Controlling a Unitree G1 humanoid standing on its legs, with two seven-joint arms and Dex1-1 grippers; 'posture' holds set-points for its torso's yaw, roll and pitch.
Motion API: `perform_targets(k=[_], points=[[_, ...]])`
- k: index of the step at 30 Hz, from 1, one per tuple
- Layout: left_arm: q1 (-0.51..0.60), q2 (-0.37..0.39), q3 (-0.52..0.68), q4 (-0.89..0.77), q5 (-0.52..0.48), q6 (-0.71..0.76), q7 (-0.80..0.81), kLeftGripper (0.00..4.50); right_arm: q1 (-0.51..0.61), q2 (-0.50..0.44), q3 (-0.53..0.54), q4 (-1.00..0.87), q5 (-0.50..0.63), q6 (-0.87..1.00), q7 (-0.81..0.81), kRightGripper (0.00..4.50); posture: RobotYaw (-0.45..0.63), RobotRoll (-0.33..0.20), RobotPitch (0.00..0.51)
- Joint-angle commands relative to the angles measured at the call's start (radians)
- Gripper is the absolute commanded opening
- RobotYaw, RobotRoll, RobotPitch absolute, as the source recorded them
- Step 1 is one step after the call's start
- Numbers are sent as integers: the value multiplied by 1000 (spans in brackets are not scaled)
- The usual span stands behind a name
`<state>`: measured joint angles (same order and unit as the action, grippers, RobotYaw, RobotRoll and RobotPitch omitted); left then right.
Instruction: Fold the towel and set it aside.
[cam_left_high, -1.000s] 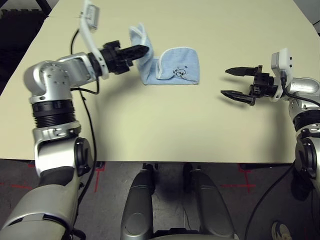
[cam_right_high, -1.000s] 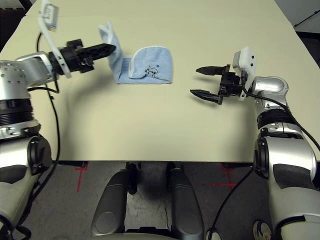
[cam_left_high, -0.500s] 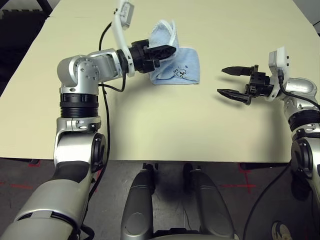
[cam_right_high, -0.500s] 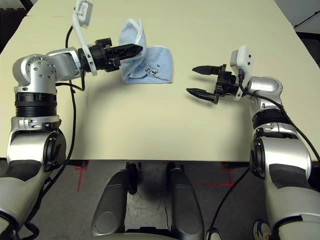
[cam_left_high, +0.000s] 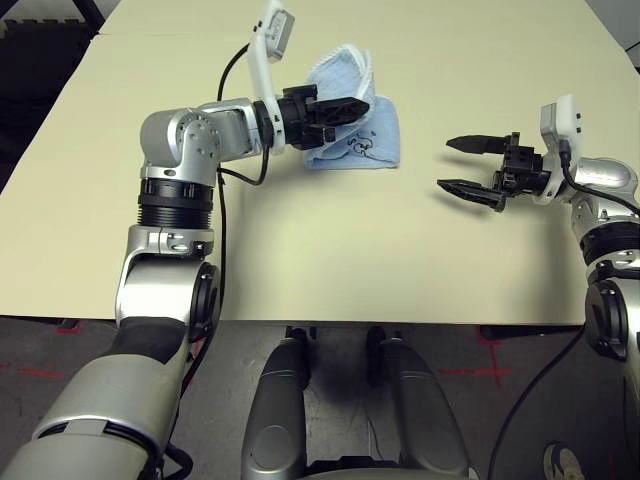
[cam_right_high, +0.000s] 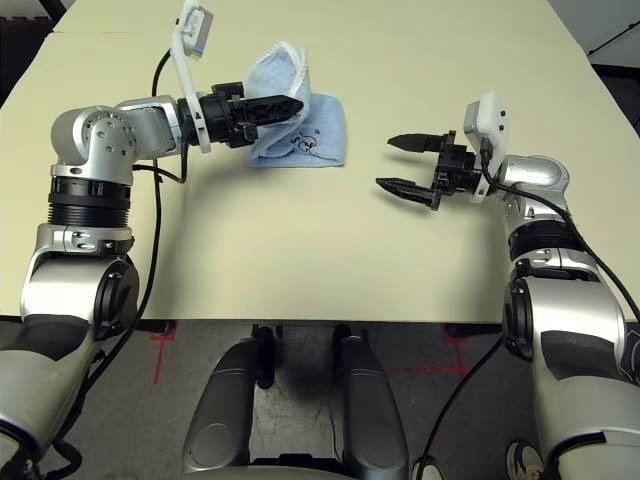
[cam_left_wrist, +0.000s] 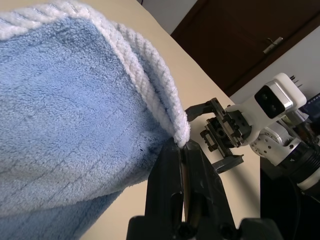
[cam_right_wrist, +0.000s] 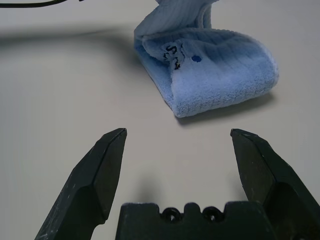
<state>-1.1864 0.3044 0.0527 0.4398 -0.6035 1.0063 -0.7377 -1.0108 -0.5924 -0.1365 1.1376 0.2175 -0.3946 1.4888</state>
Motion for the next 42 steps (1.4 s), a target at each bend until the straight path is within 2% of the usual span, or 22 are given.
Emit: perform_targets(k=[1, 7, 11, 15, 31, 34, 38, 42], points=[[-17, -36, -40, 26, 42, -38, -5, 9, 20, -14, -13, -17, 7, 0, 6, 4500, 39, 0, 244], [-17, -59, -58, 63, 89, -83, -11, 9, 24, -14, -12, -25, 9, 0, 6, 4500, 35, 0, 244], [-1, -68, -131, 154, 209, -177, 19, 9, 24, -15, -12, -25, 8, -2, 2, 4500, 37, 0, 244], [2, -71, -161, 202, 268, -230, 6, 9, 22, -19, -18, -16, 15, 26, 4, 4500, 40, 0, 244], [-37, -141, -160, 220, 291, -212, -61, 67, 26, -23, -13, -16, 6, 21, -7, 4500, 38, 0, 242], [-38, -142, -168, 233, 312, -235, -60, 740, 25, -21, -12, -16, 6, 20, -7, 4500, 38, 0, 242], [-24, -106, -209, 231, 370, -295, -90, 2155, 24, -21, -13, -16, 6, 18, -8, 4500, 42, 0, 242], [-27, -57, -205, 167, 371, -279, -121, 3707, 23, -23, -12, -14, 5, 17, -10, 4500, 45, 0, 242]])
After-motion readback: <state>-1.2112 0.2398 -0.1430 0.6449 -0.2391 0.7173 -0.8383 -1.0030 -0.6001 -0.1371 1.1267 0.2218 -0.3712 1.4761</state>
